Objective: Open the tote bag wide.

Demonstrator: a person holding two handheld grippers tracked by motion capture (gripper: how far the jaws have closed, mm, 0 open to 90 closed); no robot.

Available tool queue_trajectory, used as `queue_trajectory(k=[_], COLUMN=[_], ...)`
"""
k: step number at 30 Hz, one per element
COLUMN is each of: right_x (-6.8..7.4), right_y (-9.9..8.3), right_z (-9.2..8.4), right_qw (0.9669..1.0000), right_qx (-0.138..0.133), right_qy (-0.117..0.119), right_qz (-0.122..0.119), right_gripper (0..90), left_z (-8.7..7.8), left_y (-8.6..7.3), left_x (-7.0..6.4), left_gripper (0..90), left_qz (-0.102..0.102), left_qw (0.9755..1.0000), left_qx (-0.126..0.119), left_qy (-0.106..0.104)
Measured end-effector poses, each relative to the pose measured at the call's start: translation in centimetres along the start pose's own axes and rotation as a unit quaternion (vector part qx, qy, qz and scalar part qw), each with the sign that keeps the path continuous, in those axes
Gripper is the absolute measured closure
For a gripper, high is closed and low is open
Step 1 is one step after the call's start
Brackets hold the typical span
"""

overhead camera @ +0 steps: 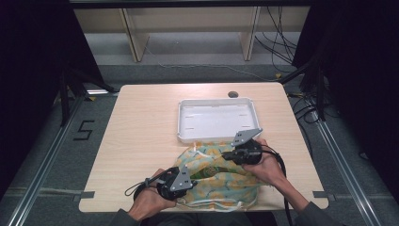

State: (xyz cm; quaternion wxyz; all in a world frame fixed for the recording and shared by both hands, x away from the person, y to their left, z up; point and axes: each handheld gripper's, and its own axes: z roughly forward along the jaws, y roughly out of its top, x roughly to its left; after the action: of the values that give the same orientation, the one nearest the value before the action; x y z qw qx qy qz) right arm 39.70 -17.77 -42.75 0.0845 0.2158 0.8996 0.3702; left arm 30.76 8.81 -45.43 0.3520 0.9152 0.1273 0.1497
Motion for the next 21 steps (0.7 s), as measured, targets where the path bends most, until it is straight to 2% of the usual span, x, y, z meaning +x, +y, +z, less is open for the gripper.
queue_trajectory(k=[5,7,8,10,12,13,14,15,16,19,21], right_x=[-2.9,-4.0,-4.6,-5.8,-6.7,-6.9,-7.3,-7.6,-7.9,-8.6,-8.6], right_y=[0.7,0.8,0.9,0.9,0.9,0.9,1.0,0.9,0.8,0.8,0.8], right_z=[0.5,0.6,0.6,0.9,1.2,1.3,1.3,1.5,1.8,2.2,2.4], right_qw=[0.9989,0.9986,0.9983,0.9973,0.9959,0.9955,0.9953,0.9948,0.9944,0.9947,0.9947], right_qx=[-0.001,0.001,0.007,-0.002,0.003,0.008,0.012,0.008,0.005,0.013,0.019], right_qy=[-0.045,-0.050,-0.055,-0.070,-0.086,-0.088,-0.090,-0.093,-0.097,-0.096,-0.096], right_qz=[0.009,0.016,0.018,0.024,0.028,0.035,0.035,0.041,0.041,0.034,0.031], right_gripper=[90.0,90.0,90.0,90.0,90.0,90.0,90.0,90.0,90.0,90.0,90.0], left_z=[0.6,0.8,0.9,1.2,1.5,1.6,1.7,1.8,1.9,1.9,1.8], left_y=[-0.9,-1.1,-1.1,-1.2,-1.2,-1.2,-1.2,-1.3,-1.3,-1.1,-1.0], left_x=[-0.5,-0.8,-0.8,-1.2,-1.5,-1.5,-1.7,-1.8,-1.9,-1.9,-1.8], left_gripper=[89.6,89.6,89.6,89.6,89.6,89.6,89.6,89.6,89.6,89.5,89.3], left_qz=[0.007,0.007,0.014,0.013,0.017,0.027,0.019,0.024,0.021,0.032,0.016], left_qw=[0.9995,0.9991,0.9988,0.9984,0.9976,0.9973,0.9971,0.9968,0.9968,0.9966,0.9972], left_qx=[0.027,0.033,0.038,0.042,0.049,0.053,0.055,0.058,0.059,0.057,0.054], left_qy=[-0.017,-0.026,-0.028,-0.035,-0.044,-0.045,-0.048,-0.050,-0.050,-0.050,-0.050])
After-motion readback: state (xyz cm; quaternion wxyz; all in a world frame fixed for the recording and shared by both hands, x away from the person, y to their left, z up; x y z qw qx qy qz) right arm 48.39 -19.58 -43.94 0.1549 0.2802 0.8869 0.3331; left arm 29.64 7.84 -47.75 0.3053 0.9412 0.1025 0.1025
